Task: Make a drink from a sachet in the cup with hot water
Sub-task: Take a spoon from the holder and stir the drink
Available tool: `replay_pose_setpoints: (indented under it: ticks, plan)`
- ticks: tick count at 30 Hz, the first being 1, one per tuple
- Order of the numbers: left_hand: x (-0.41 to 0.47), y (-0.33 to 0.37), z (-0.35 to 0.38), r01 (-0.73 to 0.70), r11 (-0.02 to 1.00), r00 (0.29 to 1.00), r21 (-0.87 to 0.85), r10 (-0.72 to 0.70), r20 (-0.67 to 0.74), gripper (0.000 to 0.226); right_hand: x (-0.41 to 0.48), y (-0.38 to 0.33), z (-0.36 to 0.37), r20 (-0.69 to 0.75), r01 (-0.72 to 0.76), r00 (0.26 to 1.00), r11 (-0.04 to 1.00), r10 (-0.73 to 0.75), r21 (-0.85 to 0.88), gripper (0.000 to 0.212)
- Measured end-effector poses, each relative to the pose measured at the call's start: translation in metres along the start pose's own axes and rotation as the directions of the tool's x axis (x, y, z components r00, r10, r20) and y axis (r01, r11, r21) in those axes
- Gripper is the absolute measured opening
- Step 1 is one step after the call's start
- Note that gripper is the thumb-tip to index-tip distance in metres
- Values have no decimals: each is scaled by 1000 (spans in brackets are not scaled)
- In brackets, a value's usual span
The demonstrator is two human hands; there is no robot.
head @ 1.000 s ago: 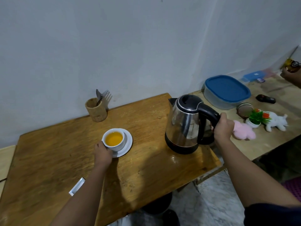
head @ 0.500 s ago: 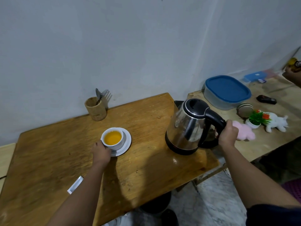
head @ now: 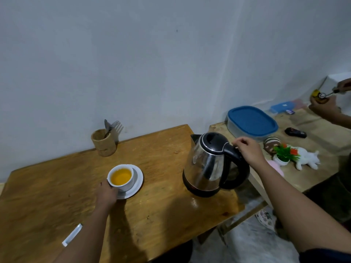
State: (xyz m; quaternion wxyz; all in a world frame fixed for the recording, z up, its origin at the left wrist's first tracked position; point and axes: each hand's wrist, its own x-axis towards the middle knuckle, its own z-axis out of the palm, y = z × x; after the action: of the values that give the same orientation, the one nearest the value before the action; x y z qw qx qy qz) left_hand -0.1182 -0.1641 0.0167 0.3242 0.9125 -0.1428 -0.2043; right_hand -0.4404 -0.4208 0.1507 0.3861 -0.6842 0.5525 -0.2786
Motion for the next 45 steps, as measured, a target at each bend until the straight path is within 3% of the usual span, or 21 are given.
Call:
replay_pose_setpoints:
  ticks: [5, 11, 17, 20, 26, 31, 34, 39, 45]
  plan:
    - [4, -3, 1, 7, 997, 1000, -78, -8, -4, 38, 35, -63, 14, 25, 247, 969, 960, -246, -132, 12]
    - [9, -8, 0, -5, 993, 1000, -117, 3, -20, 27, 38, -139, 91, 323, 509, 830, 855, -455, -105, 15]
    - [9, -16, -5, -65, 986, 998, -150, 66, 3, 22, 25, -160, 232, 601, 427, 733, 903, -319, -42, 18]
    - [8, -19, -7, -119, 982, 993, -149, 119, -8, 18, 13, -156, 295, 631, 269, 750, 963, -198, -17, 18]
    - [17, -34, -14, -203, 967, 976, -154, 213, 50, 27, 2, -161, 397, 544, 50, 838, 999, -50, 14, 17]
    - [19, -38, -15, -222, 961, 969, -167, 235, 68, 30, -3, -177, 432, 405, 29, 914, 1000, -28, 2, 17]
    - [21, -42, -16, -261, 945, 956, -196, 281, 82, 30, -1, -185, 444, 293, 36, 956, 993, -2, -109, 24]
    - [26, -51, -15, -264, 937, 944, -229, 300, 137, 32, 0, -194, 463, 182, -38, 980, 975, 79, -218, 35]
    - [27, -55, -15, -295, 916, 933, -272, 338, 126, 31, 2, -198, 466, 102, -243, 963, 967, 250, -70, 31]
